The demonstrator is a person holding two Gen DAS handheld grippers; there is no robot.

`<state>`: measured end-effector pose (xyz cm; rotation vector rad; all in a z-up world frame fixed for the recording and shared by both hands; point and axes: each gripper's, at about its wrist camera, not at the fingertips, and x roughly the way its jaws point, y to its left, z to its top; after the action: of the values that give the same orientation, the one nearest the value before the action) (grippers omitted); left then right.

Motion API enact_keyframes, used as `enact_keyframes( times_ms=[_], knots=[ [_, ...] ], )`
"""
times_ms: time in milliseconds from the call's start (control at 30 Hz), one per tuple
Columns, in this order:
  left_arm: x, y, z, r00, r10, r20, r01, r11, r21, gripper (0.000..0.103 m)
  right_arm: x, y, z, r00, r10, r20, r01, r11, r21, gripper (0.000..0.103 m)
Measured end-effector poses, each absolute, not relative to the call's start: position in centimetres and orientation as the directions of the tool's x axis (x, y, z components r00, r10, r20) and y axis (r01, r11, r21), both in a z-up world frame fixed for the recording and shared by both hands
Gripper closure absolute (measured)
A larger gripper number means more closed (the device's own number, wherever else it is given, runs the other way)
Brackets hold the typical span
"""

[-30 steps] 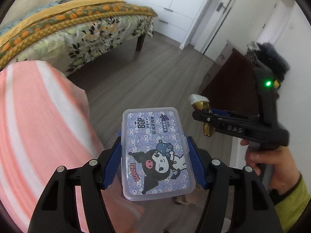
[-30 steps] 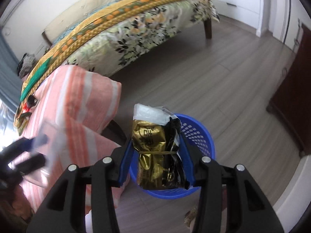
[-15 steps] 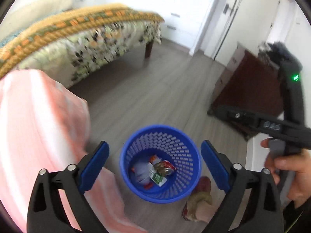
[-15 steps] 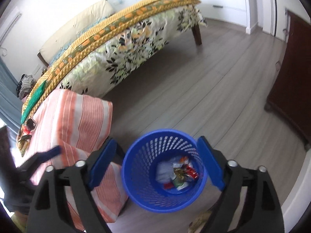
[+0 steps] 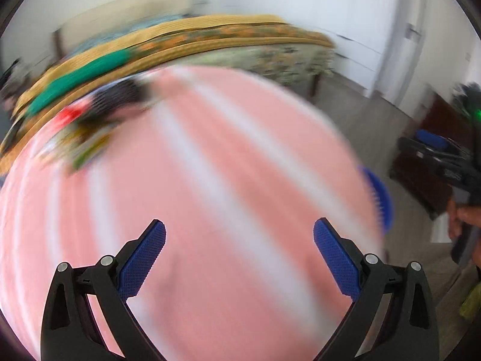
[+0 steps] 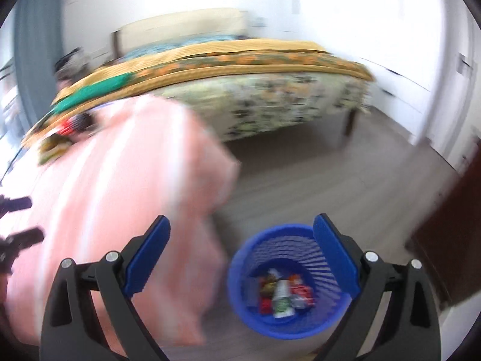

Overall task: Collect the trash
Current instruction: 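Move both tools back over the table, then grasp the silver-yellow snack bag with the left tool and lift it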

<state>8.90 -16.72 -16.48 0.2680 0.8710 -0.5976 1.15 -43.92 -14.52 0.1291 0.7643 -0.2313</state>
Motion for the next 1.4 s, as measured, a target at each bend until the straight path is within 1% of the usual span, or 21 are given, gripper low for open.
enact_keyframes(
  times_ms=[167,267,400,500,633,700,800,867,967,1000,1033,1067,1100,1133,1167,1200,1267,1400],
  knots=[
    [11.1,-8.4,-17.0,0.541,-0.276,-0.794,0.493,0.870,0.034,0.005,5.8,-33.4,-14.2,0.684,0.029,-0.729,0.029,0.997,0.067,0.010],
    [12.5,-4.9,-17.0,0.554,-0.247,-0.795,0.445,0.895,0.032,0.006,9.1,-28.2,-14.7,0.633,0.068,-0.771,-0.080,0.997,0.022,0.009],
    [14.3,-2.5,-16.8,0.552,-0.259,-0.792,0.424,0.906,0.000,0.005,12.8,-23.6,-16.9,0.586,0.085,-0.806,-0.172,0.985,-0.021,0.009],
    [16.4,-0.2,-16.9,0.537,-0.273,-0.798,0.410,0.911,-0.035,0.005,14.0,-22.7,-17.8,0.561,0.094,-0.822,-0.174,0.985,-0.006,0.009],
    [20.6,1.5,-17.5,0.527,-0.228,-0.819,0.379,0.925,-0.014,0.006,14.0,-22.8,-18.4,0.543,0.126,-0.830,-0.157,0.986,0.047,0.005],
    [22.2,2.0,-17.5,0.508,-0.261,-0.821,0.364,0.929,-0.070,0.006,13.6,-22.5,-18.4,0.543,0.119,-0.831,-0.159,0.987,0.037,0.005],
    [23.3,1.2,-16.6,0.492,-0.357,-0.794,0.365,0.913,-0.185,0.006,13.6,-22.2,-18.5,0.543,0.118,-0.832,-0.158,0.987,0.037,0.005],
    [23.7,-0.4,-16.0,0.496,-0.393,-0.774,0.379,0.900,-0.214,0.006,13.6,-22.2,-18.4,0.543,0.117,-0.832,-0.159,0.987,0.035,0.005],
    [24.7,-3.6,-15.5,0.514,-0.401,-0.758,0.395,0.896,-0.205,0.006,13.6,-22.2,-18.4,0.542,0.116,-0.832,-0.158,0.987,0.035,0.005],
    [25.3,-4.6,-15.6,0.523,-0.388,-0.759,0.391,0.900,-0.191,0.008,13.6,-22.2,-18.4,0.542,0.116,-0.832,-0.158,0.987,0.035,0.005],
    [25.8,-5.4,-15.8,0.525,-0.376,-0.763,0.384,0.905,-0.182,0.015,13.6,-22.2,-18.4,0.542,0.116,-0.832,-0.158,0.987,0.035,0.005],
    [26.4,-6.1,-16.1,0.517,-0.369,-0.772,0.375,0.909,-0.184,0.026,13.6,-22.2,-18.4,0.542,0.116,-0.832,-0.158,0.987,0.035,0.005],
    [26.9,-6.6,-16.4,0.506,-0.367,-0.781,0.366,0.911,-0.192,0.032,13.6,-22.2,-18.4,0.542,0.116,-0.832,-0.158,0.987,0.035,0.005],
    [27.5,-7.1,-16.8,0.494,-0.365,-0.789,0.355,0.913,-0.201,0.047,13.6,-22.2,-18.4,0.542,0.116,-0.832,-0.158,0.987,0.035,0.005],
    [27.8,-7.2,-17.1,0.490,-0.360,-0.794,0.344,0.917,-0.203,0.065,13.6,-22.2,-18.4,0.542,0.116,-0.832,-0.158,0.987,0.035,0.005],
    [27.9,-7.1,-17.3,0.491,-0.358,-0.794,0.335,0.919,-0.208,0.071,13.6,-22.2,-18.4,0.542,0.116,-0.832,-0.158,0.987,0.035,0.005],
    [27.7,-6.3,-17.3,0.489,-0.388,-0.781,0.327,0.912,-0.248,0.081,13.6,-22.2,-18.4,0.542,0.116,-0.832,-0.159,0.987,0.035,0.005],
    [25.3,-4.0,-16.3,0.464,-0.419,-0.780,0.385,0.889,-0.249,0.084,13.6,-22.3,-18.4,0.542,0.116,-0.832,-0.159,0.987,0.035,0.005]
  ],
)
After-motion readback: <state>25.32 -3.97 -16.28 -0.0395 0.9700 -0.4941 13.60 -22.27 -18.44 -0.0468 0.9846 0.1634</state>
